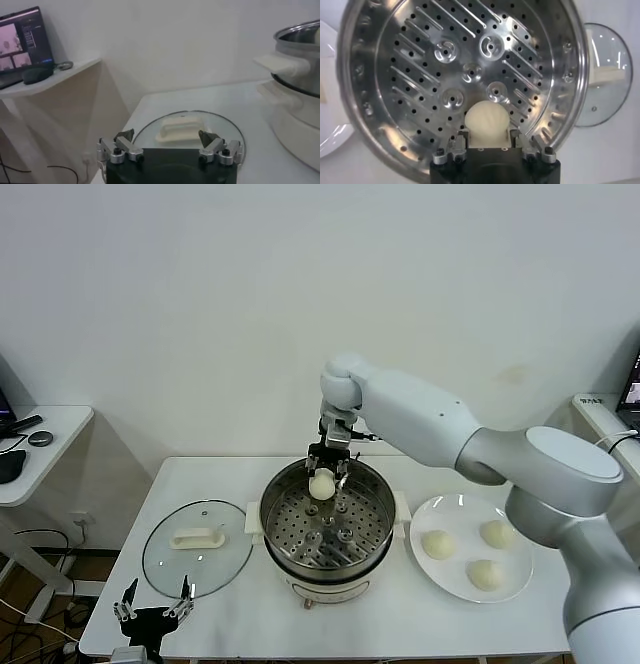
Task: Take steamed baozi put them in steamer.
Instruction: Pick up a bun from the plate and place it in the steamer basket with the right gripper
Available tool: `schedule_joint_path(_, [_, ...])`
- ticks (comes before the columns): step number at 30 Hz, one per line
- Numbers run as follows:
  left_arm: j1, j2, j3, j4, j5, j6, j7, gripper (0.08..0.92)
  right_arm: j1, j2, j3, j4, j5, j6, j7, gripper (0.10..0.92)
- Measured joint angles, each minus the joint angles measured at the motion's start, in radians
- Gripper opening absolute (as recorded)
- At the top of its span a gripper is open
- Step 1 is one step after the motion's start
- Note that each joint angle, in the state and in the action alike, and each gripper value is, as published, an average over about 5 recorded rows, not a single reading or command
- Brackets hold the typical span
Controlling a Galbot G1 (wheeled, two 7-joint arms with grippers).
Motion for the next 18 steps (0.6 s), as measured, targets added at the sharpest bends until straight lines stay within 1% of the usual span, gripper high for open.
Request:
schedule_joint_path(3, [-0.004, -0.001, 0.001, 0.001, 0.000, 0.001, 0.001, 0.823, -0.013, 0.007, 0.004, -0.018, -0.015, 0.001, 0.004, 0.568])
schedule_joint_path(8, [-0.011, -0.003, 0.005, 0.006, 0.000, 0.002, 0.003, 0.823, -0.022, 0.010, 0.009, -0.036, -0.029, -0.011, 0.013, 0.714])
schedule_joint_path(11, [-0.012, -0.002, 0.006, 0.008, 0.000, 0.002, 0.004, 0.823, -0.022, 0.008, 0.010, -0.040, -0.030, -0.030, 0.014, 0.786])
schedule_joint_path(14, [-0.012, -0.004, 0.007, 0.009, 0.000, 0.003, 0.005, 0.823, -0.018, 0.002, 0.009, -0.035, -0.020, -0.057, 0.008, 0.817])
schedule_joint_path(18, [-0.009, -0.007, 0.008, 0.006, 0.001, 0.004, 0.005, 0.823, 0.002, -0.018, 0.009, -0.010, 0.011, -0.107, -0.012, 0.822])
